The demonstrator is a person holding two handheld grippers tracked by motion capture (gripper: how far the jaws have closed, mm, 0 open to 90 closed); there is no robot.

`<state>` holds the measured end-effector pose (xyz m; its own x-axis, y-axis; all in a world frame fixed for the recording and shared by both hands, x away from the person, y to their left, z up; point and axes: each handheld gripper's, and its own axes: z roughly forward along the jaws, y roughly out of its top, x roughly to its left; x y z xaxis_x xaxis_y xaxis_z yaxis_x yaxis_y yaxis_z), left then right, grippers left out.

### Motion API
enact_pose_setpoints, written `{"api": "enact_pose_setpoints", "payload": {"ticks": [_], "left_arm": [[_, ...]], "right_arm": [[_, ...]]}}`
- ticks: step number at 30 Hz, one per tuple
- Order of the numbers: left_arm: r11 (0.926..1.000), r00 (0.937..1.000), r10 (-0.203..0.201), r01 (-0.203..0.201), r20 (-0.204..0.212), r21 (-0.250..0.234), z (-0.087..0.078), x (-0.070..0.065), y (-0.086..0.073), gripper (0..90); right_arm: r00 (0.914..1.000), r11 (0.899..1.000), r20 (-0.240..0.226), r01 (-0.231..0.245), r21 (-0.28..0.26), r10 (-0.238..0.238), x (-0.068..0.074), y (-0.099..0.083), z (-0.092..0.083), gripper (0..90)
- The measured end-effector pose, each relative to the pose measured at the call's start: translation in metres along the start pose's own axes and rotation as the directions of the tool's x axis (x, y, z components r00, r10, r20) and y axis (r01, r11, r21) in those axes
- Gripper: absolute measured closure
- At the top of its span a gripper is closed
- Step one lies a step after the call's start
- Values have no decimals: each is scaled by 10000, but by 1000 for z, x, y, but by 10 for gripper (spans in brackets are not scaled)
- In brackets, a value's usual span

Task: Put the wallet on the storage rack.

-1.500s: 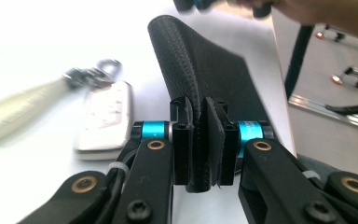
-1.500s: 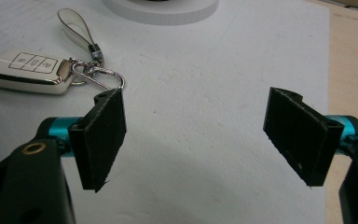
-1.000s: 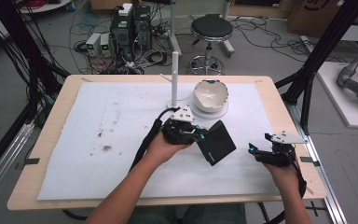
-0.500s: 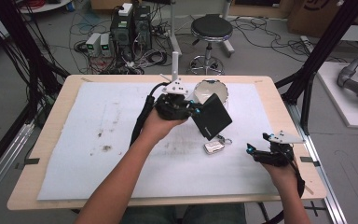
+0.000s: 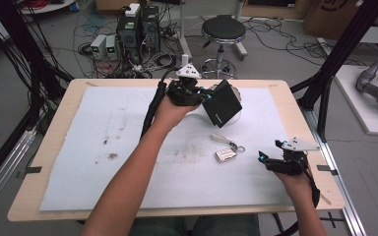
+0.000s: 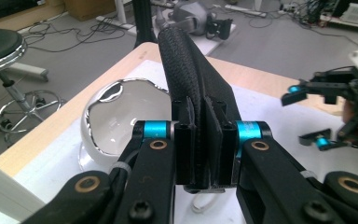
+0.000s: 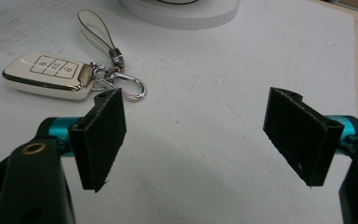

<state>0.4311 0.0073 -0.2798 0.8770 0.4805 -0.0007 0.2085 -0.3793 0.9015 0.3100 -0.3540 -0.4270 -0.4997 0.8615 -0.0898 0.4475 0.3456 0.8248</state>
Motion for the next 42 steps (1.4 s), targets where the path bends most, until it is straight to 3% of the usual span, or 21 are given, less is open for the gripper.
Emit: {"api": "enact_pose_setpoints", "payload": {"ticks": [9, 14, 17, 28, 32, 36, 42], "left_arm": [[9999, 9989, -140, 144, -441, 82, 26, 20, 9, 821], [9989, 9973, -463, 462, -563, -36, 39, 33, 7, 822], [9986, 9966, -492, 503, -657, 149, 50, 40, 8, 821], [9986, 9937, -449, 475, -1029, 223, 67, 49, 9, 821], [9982, 9876, -423, 483, -1514, 364, 70, 52, 5, 821], [9982, 9777, -30, 155, -2102, 578, 76, 48, 5, 820], [9964, 9754, 120, 69, -2200, 849, 86, 43, 0, 819]], "right_arm": [[10000, 10000, -2, -71, 0, 71, -1, -1, 0, 213], [9999, 9999, -43, -101, -20, 101, -2, -2, 2, 213], [9999, 10000, -71, -74, -1, 74, -1, -1, 3, 213], [9999, 10000, -57, -85, 12, 85, -2, -2, 3, 213], [10000, 10000, -52, -52, 15, 52, -2, -2, 3, 213], [10000, 10000, -28, -63, 19, 63, -2, -2, 4, 213], [10000, 10000, -71, -45, 18, 45, -1, -1, 3, 213]]}}
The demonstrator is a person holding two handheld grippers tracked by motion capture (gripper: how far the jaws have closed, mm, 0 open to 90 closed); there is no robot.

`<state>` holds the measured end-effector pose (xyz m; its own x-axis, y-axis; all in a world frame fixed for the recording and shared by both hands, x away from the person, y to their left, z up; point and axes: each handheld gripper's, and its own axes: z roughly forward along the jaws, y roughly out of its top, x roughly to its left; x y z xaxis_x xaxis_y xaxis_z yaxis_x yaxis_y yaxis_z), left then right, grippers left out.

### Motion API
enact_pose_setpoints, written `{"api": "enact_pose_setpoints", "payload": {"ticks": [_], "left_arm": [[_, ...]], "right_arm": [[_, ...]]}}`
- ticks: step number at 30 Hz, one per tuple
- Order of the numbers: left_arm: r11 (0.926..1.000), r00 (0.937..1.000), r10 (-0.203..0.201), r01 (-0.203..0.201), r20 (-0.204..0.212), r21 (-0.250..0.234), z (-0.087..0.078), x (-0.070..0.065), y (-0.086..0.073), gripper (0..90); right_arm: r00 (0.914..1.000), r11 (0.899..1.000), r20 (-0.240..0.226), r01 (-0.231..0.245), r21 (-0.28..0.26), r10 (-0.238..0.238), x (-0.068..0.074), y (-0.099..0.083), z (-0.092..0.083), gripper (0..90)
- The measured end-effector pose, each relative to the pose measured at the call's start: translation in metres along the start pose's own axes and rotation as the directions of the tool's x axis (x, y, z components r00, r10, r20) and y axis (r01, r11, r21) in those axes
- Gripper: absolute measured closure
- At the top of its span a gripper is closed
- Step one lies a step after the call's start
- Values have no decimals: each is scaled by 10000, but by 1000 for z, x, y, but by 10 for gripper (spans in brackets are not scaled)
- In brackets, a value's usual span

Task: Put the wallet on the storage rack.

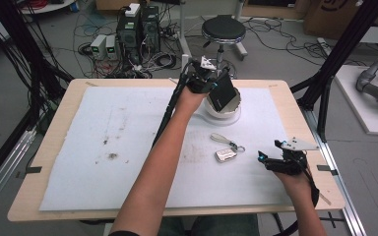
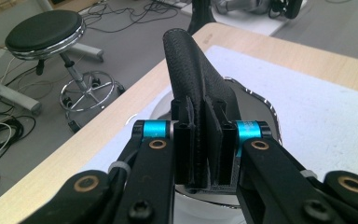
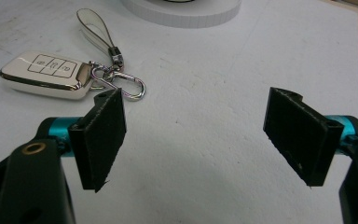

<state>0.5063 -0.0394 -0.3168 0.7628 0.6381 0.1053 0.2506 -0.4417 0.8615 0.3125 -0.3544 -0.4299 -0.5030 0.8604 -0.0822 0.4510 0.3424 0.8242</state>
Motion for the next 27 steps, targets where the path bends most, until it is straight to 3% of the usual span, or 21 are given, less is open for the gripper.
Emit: {"api": "enact_pose_setpoints", "payload": {"ticks": [5, 9, 10, 11, 12, 20, 23, 27], "left_arm": [[9992, 9994, -145, 134, 312, 373, 16, -8, -12, 812], [9991, 9990, -366, 359, 273, 242, 15, -7, -15, 784], [9989, 9990, -385, 380, 207, 260, 14, -7, -14, 749], [9988, 9989, -428, 423, 190, 245, 12, -6, -14, 621], [9984, 9984, -536, 533, 163, 187, 11, -6, -14, 563], [9965, 9964, -827, 829, 175, -85, -16, -5, -18, 409], [9965, 9962, -774, 785, 399, -269, -31, -7, -23, 383], [9942, 9909, -930, 978, 974, -452, -47, -7, -39, 346]], "right_arm": [[10000, 10000, 6, 2, -13, -2, -1, -1, 0, 213], [10000, 10000, -3, -10, -52, 10, -1, -1, -1, 213], [10000, 10000, -5, -10, -41, 10, -2, -1, -1, 213], [10000, 10000, -10, 5, -21, -5, -2, -1, -1, 213], [10000, 10000, -22, -10, -4, 10, -1, -1, -1, 213], [10000, 10000, -48, 31, -31, -31, 1, 1, 0, 213], [10000, 10000, -79, 54, -39, -54, 3, 2, 1, 213], [9999, 10000, -108, 90, -16, -90, 4, 4, 3, 213]]}}
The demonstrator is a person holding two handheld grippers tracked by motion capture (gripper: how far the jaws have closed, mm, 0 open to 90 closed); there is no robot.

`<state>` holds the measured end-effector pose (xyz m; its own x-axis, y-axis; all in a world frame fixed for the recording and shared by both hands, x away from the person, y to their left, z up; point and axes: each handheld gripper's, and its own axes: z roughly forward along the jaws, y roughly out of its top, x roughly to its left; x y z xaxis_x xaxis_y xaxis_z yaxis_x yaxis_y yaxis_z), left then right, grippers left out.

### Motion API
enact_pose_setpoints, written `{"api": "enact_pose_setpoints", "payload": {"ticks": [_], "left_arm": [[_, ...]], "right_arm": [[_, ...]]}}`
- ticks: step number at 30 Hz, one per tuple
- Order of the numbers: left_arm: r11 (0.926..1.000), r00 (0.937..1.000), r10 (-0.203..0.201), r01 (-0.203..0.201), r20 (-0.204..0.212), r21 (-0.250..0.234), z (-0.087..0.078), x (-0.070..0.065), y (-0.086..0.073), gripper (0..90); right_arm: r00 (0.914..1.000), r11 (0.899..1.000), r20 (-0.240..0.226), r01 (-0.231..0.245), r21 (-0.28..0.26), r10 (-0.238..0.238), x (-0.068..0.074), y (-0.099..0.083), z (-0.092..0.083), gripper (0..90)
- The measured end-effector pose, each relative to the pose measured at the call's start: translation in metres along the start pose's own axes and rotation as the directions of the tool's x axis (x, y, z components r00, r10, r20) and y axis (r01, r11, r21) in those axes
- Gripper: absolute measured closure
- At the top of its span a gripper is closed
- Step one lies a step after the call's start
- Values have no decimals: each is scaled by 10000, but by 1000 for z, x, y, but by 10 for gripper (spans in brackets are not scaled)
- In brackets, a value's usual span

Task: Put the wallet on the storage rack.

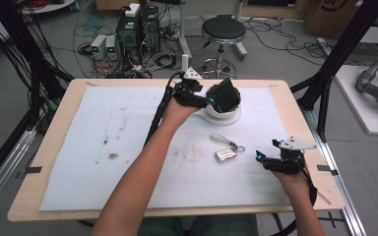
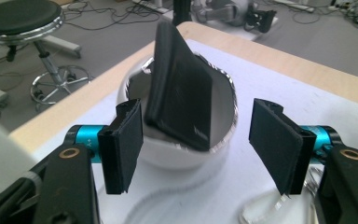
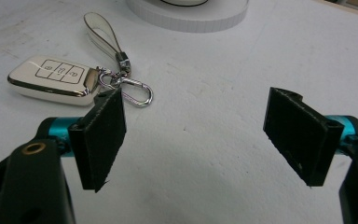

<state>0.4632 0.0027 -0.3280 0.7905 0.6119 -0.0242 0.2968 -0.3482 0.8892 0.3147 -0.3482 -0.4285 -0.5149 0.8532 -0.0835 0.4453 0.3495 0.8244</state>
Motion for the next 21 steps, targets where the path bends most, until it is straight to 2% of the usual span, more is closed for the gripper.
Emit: {"api": "enact_pose_setpoints", "payload": {"ticks": [6, 10, 12, 15, 16, 19, 20, 21], "left_arm": [[9993, 9990, -151, 165, 413, -337, -27, 3, -26, 309], [9995, 9985, 6, 10, 548, -306, -43, 4, -41, 288], [9998, 9979, -46, 60, 648, -214, -50, 5, -45, 278], [9991, 9978, 49, -22, 656, -416, -68, 6, -53, 266], [9991, 9978, 49, -22, 656, -416, -68, 6, -53, 265], [9985, 9988, 70, -43, 487, -547, -82, 5, -62, 262], [9975, 9992, 83, -56, 382, -700, -87, 4, -66, 262], [9955, 9996, -45, 71, 277, -944, -100, 5, -75, 262]], "right_arm": [[9999, 9999, -80, 96, 69, -95, 3, 3, 6, 213], [9996, 9997, -170, 234, 94, -233, 5, 6, 10, 213], [9995, 9996, -189, 244, 127, -242, 6, 7, 12, 213], [9994, 9995, -228, 272, 168, -268, 7, 7, 14, 213], [9993, 9994, -225, 288, 172, -285, 7, 7, 14, 213], [9994, 9996, -210, 272, 122, -269, 7, 8, 15, 213], [9994, 9996, -210, 272, 122, -269, 7, 8, 15, 213], [9994, 9996, -211, 271, 125, -269, 8, 8, 16, 213]]}}
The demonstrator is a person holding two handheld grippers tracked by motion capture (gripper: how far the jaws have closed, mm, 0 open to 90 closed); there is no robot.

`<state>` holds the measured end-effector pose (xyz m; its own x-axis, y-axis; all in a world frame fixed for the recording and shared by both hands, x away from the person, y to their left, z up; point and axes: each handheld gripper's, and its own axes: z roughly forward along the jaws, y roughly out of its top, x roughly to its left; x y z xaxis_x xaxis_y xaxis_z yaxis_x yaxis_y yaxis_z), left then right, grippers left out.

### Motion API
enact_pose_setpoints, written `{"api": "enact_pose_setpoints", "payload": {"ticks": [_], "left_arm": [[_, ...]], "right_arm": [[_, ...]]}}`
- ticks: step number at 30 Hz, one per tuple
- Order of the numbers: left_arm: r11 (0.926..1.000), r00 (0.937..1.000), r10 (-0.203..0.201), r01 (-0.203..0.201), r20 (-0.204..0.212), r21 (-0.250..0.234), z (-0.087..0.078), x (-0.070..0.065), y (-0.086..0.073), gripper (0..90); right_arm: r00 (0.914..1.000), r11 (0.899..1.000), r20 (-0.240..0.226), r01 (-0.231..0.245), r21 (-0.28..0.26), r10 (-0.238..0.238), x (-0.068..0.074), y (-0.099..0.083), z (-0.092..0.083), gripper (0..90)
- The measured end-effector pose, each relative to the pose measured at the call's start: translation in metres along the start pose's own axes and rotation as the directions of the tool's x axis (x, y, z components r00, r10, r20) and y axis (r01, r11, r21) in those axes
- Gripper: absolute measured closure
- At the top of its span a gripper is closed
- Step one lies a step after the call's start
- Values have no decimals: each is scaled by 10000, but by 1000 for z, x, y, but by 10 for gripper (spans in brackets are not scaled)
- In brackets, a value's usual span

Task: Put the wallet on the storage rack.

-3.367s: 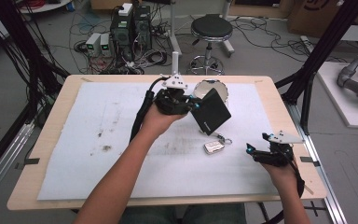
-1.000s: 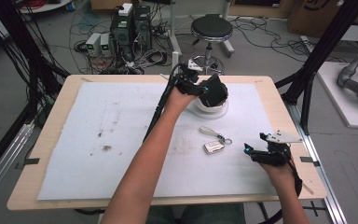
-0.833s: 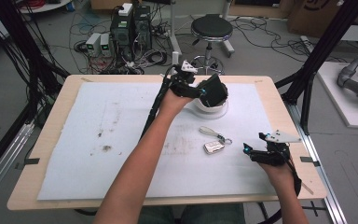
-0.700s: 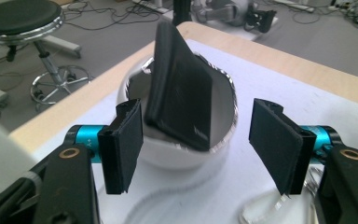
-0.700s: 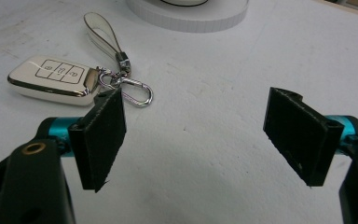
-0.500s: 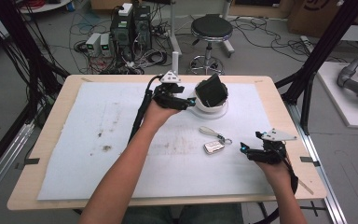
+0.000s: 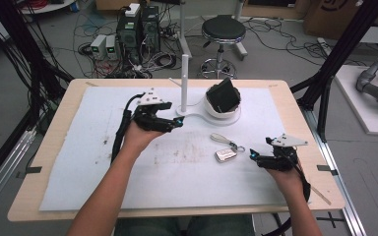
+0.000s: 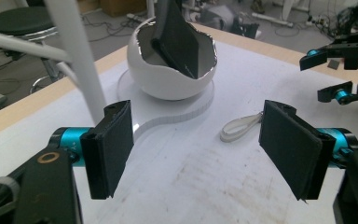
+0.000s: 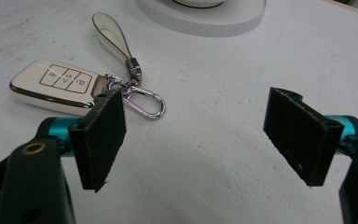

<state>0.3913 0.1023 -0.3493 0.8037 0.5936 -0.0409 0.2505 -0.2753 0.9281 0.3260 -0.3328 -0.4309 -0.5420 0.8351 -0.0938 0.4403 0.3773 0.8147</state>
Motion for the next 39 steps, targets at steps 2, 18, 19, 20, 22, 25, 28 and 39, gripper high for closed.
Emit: {"api": "enact_pose_setpoints", "payload": {"ticks": [2, 18, 19, 20, 22, 25, 28, 39], "left_arm": [[10000, 10000, -11, 10, -51, -49, -7, 0, -4, 262], [9996, 9938, -282, 275, -1075, -76, -89, 10, -68, 242], [9994, 9932, -325, 313, -1117, -119, -93, 12, -71, 236], [9993, 9922, -342, 318, -1195, -214, -98, 14, -74, 231], [9988, 9898, -398, 354, -1369, -342, -107, 18, -78, 231], [9979, 9851, -527, 458, -1639, -452, -118, 24, -86, 229], [9975, 9814, -624, 551, -1813, -448, -125, 29, -93, 221], [9967, 9785, -788, 738, -1908, -330, -129, 33, -103, 206]], "right_arm": [[10000, 10000, -33, 13, 18, -13, 0, 0, 1, 213], [9999, 9998, -38, 160, 150, -160, 1, 2, 9, 213], [9998, 9997, -38, 189, 135, -188, 1, 3, 10, 213], [9997, 9996, -23, 247, 128, -247, 1, 3, 10, 213], [9999, 9998, -29, 168, 142, -168, 1, 3, 11, 213], [9999, 9998, -50, 152, 156, -151, 0, 4, 14, 213], [9997, 9996, -86, 245, 110, -244, 3, 7, 17, 213], [9990, 9992, -217, 393, 87, -391, 7, 13, 24, 213]]}}
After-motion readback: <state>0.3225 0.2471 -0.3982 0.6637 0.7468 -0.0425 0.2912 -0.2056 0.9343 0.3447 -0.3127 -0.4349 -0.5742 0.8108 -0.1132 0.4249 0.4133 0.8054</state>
